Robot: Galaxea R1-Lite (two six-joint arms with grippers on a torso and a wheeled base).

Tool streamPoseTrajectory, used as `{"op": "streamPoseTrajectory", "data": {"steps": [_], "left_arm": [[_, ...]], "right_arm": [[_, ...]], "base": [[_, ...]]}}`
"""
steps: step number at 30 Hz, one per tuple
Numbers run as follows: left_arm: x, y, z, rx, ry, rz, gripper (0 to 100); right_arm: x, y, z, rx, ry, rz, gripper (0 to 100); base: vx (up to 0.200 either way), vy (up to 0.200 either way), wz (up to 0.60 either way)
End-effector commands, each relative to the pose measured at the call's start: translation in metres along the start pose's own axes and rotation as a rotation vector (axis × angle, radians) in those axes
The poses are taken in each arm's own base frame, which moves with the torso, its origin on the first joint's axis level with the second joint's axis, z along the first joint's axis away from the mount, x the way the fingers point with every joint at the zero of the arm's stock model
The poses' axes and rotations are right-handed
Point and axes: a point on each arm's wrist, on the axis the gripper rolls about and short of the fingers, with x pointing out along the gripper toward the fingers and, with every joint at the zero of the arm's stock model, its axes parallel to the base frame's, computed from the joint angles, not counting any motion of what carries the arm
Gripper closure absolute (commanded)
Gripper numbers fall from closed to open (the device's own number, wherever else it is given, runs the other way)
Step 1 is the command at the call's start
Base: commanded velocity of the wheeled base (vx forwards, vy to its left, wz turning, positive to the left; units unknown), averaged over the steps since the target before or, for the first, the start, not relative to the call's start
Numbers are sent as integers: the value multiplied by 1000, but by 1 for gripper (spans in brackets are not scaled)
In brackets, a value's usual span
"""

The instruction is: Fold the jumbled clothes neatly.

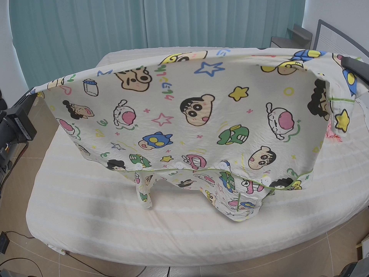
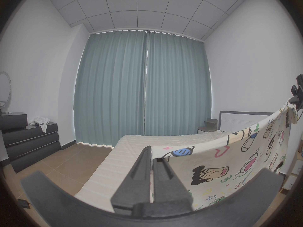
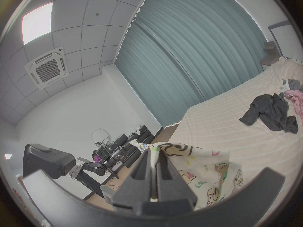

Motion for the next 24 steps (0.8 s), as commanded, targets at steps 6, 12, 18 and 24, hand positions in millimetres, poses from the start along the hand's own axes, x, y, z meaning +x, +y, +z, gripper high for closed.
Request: {"op": "streamPoseTrajectory", "data": {"steps": [6, 12, 18, 24], "left_arm": [[-23, 7, 10, -7, -61, -3, 100], [-23, 7, 8, -5, -52, -2, 100], [-25, 7, -6, 11, 2, -6, 100], [-16, 3, -31, 54, 150, -20, 100]], "right_arm": [[-25, 14, 2, -77, -54, 35, 100], [-20, 10, 0, -71, -44, 13, 100], [-10, -1, -7, -51, -7, -25, 100], [10, -32, -33, -1, 102, -132, 100]], "base": [[0, 0, 0], [0, 0, 0], [0, 0, 0], [0, 0, 0]]}}
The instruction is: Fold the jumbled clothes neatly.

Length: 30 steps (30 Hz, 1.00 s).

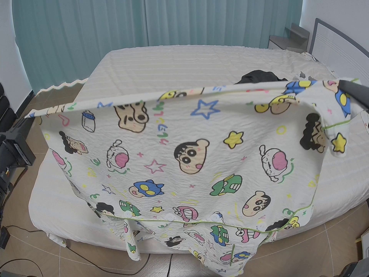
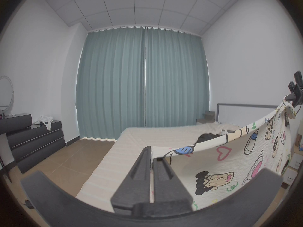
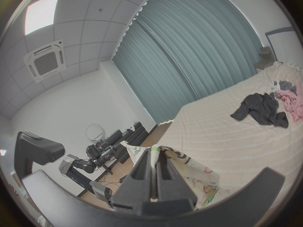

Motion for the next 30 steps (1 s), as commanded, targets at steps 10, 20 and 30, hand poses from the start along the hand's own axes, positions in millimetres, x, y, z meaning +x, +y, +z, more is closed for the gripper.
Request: {"op": "streamPoseTrajectory", "data": {"steps": [10, 20, 30], "left_arm": [[57, -19, -28, 24, 198, -14, 100], [108, -33, -59, 36, 301, 8, 100], [173, -38, -108, 57, 331, 104, 100]], "right_arm": [[53, -65, -37, 53, 78, -163, 100], [89, -98, -48, 58, 73, -239, 100], [144, -160, -67, 85, 70, -326, 100]], "base": [[140, 0, 0], [200, 0, 0], [200, 0, 0]]}}
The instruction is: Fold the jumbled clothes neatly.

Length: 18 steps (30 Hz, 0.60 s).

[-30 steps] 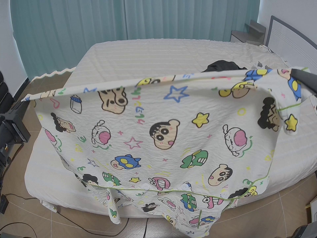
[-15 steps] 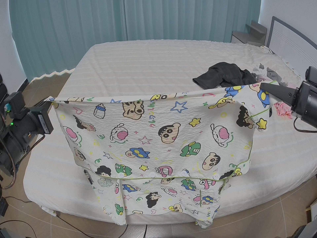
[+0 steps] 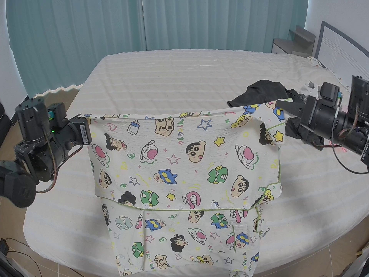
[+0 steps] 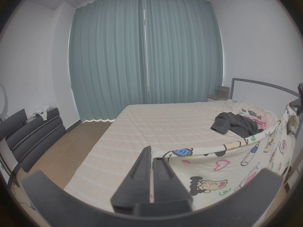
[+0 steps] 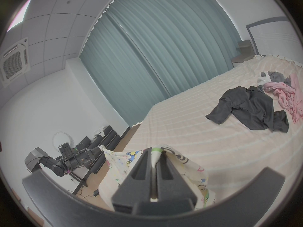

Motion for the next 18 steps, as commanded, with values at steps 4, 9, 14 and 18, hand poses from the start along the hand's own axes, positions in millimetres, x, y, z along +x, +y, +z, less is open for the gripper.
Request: {"op": "streamPoseTrajectory", "data": {"steps": [4, 9, 14, 18], "left_arm": [[74, -18, -51, 26, 92, 45, 100], [96, -25, -79, 30, 108, 48, 100], [105, -27, -97, 28, 135, 50, 100], [130, -26, -109, -31, 127, 90, 100]], "right_arm": [[69, -52, -33, 48, 97, -102, 100], [98, -75, -52, 85, 106, -179, 100], [110, -85, -63, 121, 98, -185, 100], [132, -102, -73, 127, 99, -208, 100]], "base": [[150, 0, 0], [0, 0, 0], [0, 0, 0], [0, 0, 0]]}}
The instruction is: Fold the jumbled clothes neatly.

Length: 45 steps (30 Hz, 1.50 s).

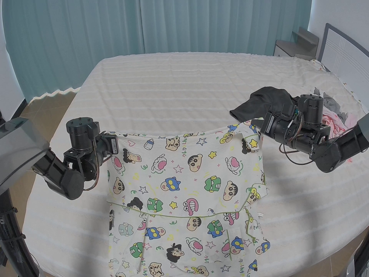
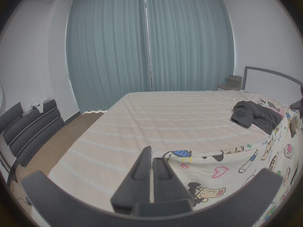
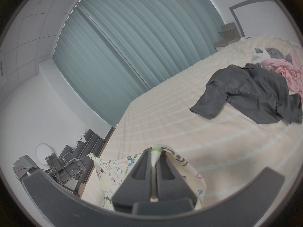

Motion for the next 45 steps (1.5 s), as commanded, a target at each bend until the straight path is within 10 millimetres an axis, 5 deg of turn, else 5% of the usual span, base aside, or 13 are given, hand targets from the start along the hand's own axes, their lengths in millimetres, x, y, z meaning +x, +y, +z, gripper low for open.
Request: {"op": "streamPoseTrajectory", "data": {"steps": [1, 11, 24, 25, 35, 41, 45], "left_arm": [[36, -2, -28, -30, 38, 41, 100], [98, 2, -53, -65, -10, 207, 100], [137, 6, -91, 48, -35, 284, 100], [138, 8, -93, 53, -31, 289, 0], [149, 52, -76, 52, -103, 382, 0], [138, 86, -52, 50, -147, 452, 0], [112, 91, -28, 13, -151, 448, 0]], "right_arm": [[37, -25, -20, 20, 33, -54, 100], [89, -48, -43, 50, 7, -133, 100], [124, -66, -65, 44, 3, -141, 100], [123, -66, -66, 49, 14, -137, 0], [113, -72, -46, 74, -30, -148, 0], [64, -79, -11, 153, -61, -192, 0], [26, -90, -12, 185, 1, -198, 0]], "base": [[0, 0, 0], [0, 0, 0], [0, 0, 0], [0, 0, 0], [0, 0, 0], [0, 0, 0], [0, 0, 0]]}}
